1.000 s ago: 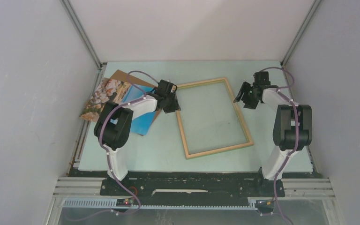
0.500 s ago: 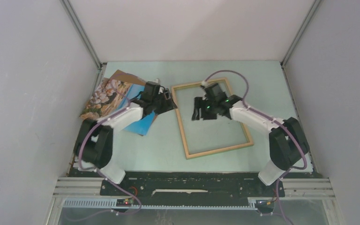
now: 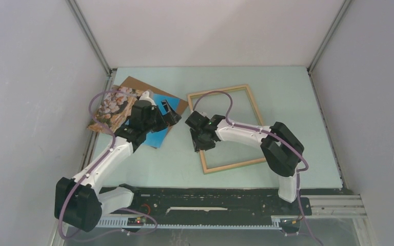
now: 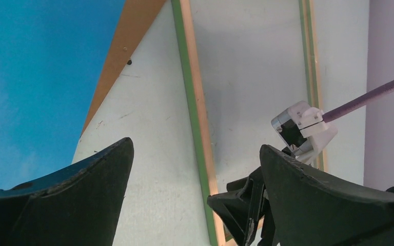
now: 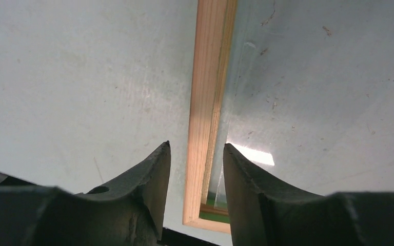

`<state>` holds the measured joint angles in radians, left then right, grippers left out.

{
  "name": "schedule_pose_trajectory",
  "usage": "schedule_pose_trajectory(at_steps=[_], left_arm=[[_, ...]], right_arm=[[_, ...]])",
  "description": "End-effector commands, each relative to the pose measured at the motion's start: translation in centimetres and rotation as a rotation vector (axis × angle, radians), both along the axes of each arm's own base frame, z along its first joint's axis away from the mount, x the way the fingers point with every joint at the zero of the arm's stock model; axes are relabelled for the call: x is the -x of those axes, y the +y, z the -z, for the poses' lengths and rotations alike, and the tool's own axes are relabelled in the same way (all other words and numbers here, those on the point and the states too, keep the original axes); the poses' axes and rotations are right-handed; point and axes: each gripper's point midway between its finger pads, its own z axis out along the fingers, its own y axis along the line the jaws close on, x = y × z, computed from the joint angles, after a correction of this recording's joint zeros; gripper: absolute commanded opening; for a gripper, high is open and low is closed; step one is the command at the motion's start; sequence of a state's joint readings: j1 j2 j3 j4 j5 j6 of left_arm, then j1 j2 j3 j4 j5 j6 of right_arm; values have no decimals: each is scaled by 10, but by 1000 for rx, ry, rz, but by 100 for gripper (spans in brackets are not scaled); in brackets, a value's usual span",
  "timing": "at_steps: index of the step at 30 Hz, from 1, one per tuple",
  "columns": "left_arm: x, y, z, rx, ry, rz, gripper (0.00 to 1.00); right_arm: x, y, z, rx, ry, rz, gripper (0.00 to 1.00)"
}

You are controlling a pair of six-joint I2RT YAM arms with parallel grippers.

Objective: Put the photo into the frame
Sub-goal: Pick up the photo frame from the center of the board.

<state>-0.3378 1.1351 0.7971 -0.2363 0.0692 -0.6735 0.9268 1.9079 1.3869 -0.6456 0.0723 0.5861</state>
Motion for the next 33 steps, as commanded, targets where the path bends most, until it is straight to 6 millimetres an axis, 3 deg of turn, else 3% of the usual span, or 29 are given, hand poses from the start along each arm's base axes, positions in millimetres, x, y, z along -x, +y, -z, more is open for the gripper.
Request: schedule_pose_trajectory(at_steps=[1, 10, 12, 14, 18, 24, 29, 33], left_arm=[[5, 8, 3, 0, -7, -30, 100], [7, 9, 14, -3, 10, -32, 100], [7, 9, 16, -1, 13, -34, 100], [7, 8, 18, 3, 13, -33, 100], [3, 4, 29, 63, 32, -26, 100], [-9, -32, 32, 341, 36, 76, 100], [-24, -58, 35, 511, 33, 100, 100], [-34, -92, 28, 632, -8, 161, 100]], right_arm=[[-4, -2, 1, 91, -52, 45, 47], [2, 6, 17, 158, -54, 56, 37], [1, 6, 19, 166, -59, 61, 31], [-1, 6, 16, 173, -72, 65, 17], [-5, 5, -11, 145, -131, 72, 0], [-2, 3, -58, -49, -183, 65, 0], [-5, -7, -71, -153, -206, 63, 0], [-5, -13, -77, -182, -220, 53, 0]])
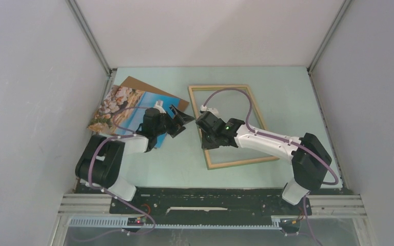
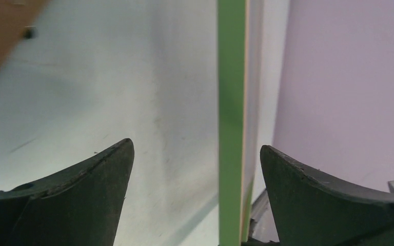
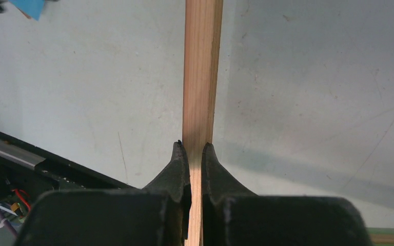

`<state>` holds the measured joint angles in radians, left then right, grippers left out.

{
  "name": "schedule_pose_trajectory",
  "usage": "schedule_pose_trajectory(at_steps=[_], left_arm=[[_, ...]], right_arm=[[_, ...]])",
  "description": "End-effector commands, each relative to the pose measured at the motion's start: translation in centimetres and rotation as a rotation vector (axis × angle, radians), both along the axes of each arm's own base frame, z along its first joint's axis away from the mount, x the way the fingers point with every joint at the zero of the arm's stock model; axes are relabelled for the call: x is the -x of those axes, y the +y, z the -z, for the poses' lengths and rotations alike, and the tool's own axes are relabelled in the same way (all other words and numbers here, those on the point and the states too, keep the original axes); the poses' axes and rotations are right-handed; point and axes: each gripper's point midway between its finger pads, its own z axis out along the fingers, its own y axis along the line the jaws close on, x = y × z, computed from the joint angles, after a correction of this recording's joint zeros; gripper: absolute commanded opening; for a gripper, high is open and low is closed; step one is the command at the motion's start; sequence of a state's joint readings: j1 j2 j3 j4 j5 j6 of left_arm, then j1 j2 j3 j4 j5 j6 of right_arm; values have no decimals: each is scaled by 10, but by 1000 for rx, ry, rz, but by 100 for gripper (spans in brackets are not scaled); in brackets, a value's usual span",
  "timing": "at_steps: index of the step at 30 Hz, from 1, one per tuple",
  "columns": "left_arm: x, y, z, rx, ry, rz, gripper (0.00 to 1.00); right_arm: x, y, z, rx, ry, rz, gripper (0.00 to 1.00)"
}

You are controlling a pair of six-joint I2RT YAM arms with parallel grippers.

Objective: Put the photo into the frame
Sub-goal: Pick up the photo frame from the center of the board.

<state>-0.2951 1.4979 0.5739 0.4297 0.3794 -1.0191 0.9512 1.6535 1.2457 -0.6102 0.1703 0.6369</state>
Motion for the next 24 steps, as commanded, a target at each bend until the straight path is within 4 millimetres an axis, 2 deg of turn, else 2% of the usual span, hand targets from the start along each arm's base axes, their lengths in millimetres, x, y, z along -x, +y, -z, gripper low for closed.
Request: schedule_pose_trajectory(at_steps=[1, 3, 8, 15, 19, 21, 24], left_arm=[[-16, -45, -53, 264, -185, 64, 100], [-21, -52, -59, 335, -224, 58, 100], [-29, -69, -54, 416, -235, 80, 100], [-30, -81, -30, 388, -180, 86, 100], [-29, -100, -38, 426, -188, 156, 100], [-27, -104, -41, 433, -196, 175, 97], [-24, -104, -44, 441, -203, 187, 87]], right_arm=[[-14, 7, -23, -90, -78, -17, 0], [-14, 6, -23, -88, -78, -17, 0], [-13, 8, -21, -98, -68, -22, 0], [-15, 14, -24, -126, -72, -29, 0], [-16, 14, -24, -126, -72, -27, 0], [-17, 14, -23, -125, -74, -29, 0], [-19, 13, -22, -119, -79, -26, 0]])
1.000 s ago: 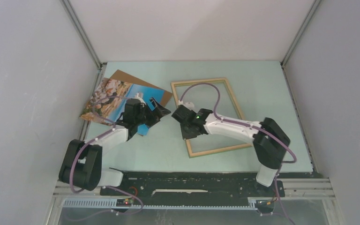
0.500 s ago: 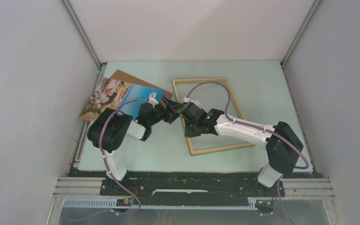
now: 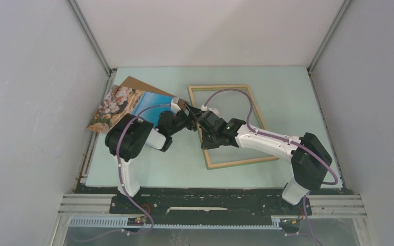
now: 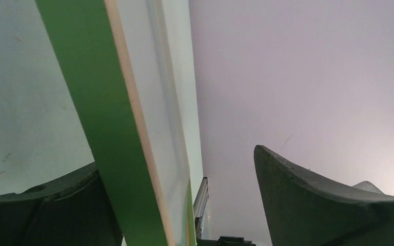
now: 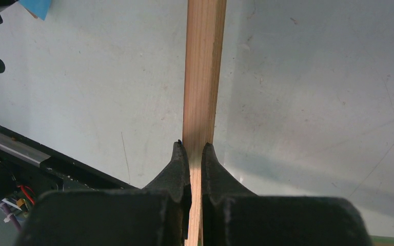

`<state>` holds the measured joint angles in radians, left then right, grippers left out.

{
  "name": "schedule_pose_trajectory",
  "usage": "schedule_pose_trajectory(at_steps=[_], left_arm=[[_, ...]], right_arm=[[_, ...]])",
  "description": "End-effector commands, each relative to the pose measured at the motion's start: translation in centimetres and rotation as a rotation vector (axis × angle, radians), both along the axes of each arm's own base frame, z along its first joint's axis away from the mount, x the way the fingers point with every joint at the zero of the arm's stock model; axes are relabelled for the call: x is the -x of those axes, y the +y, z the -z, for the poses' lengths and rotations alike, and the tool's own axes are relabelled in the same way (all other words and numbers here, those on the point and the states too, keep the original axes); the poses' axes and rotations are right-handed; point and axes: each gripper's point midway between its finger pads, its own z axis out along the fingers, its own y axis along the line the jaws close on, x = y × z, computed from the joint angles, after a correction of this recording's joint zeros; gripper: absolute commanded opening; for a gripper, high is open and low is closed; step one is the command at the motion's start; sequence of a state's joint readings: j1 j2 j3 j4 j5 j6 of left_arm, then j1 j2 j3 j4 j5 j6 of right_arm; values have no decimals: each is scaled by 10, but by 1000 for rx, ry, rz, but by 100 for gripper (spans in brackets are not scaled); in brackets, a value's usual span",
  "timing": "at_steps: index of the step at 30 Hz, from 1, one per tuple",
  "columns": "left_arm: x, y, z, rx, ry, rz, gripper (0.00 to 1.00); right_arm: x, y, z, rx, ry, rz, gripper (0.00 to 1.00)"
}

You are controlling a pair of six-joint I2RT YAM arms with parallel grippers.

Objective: Put the photo into the frame
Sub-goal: Pick up the photo frame from the center of the board.

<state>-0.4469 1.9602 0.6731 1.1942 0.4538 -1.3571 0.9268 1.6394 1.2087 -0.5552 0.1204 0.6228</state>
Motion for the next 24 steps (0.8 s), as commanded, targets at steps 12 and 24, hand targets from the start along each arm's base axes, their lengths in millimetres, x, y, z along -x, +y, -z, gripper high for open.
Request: schedule_pose_trajectory(at_steps=[12, 24], left_arm=[[8, 2, -21, 44, -64, 39, 51], [3, 8, -16, 28, -74, 50, 40]], right_arm=[[-19, 9, -13, -32, -90, -22, 3], [-12, 3, -34, -60, -102, -69, 62]])
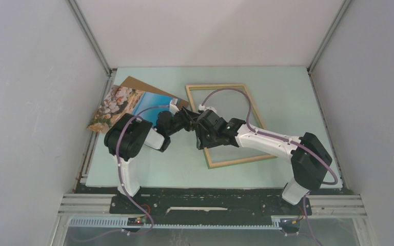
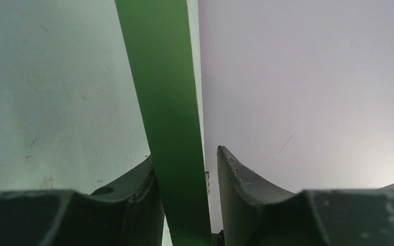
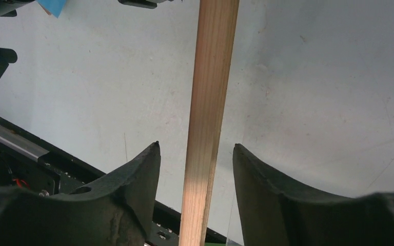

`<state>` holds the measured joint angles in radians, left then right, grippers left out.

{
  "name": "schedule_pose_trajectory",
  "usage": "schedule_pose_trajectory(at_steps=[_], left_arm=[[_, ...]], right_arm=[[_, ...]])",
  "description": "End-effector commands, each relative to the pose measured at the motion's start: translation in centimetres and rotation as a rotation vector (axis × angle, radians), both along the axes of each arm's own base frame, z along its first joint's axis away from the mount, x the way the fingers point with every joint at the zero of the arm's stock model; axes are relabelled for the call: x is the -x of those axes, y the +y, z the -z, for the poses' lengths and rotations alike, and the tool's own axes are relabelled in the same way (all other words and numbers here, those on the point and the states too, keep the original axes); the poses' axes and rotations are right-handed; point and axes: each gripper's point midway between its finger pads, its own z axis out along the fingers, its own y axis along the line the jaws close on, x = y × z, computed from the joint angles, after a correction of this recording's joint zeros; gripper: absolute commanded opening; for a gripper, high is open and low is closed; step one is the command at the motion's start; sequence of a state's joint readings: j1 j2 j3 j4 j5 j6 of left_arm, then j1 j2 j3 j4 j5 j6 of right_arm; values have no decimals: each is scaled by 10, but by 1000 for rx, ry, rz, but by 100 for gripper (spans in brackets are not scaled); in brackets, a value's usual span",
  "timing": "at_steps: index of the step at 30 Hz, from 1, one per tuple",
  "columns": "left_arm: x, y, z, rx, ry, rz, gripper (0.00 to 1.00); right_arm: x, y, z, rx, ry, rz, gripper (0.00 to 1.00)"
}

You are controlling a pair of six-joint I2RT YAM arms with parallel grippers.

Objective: Put the photo into the frame
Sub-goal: Pick up the photo frame from the center of the board, then adjust the photo frame item on the photo frame.

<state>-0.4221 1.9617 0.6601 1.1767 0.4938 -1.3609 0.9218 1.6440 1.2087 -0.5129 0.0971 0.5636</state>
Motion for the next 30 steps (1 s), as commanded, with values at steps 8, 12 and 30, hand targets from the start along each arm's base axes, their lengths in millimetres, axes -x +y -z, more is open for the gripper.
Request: schedule_pose_trajectory(at_steps=[8, 12, 30], left_arm=[[-4, 9, -22, 36, -116, 42, 37], [-5, 10, -24, 40, -124, 48, 37], [-13, 11, -29, 40, -177, 81, 36]], right_arm=[[-21, -48, -63, -72, -112, 53, 73], [-29, -70, -55, -98, -85, 90, 74], [-149, -247, -14, -281, -41, 520, 82]])
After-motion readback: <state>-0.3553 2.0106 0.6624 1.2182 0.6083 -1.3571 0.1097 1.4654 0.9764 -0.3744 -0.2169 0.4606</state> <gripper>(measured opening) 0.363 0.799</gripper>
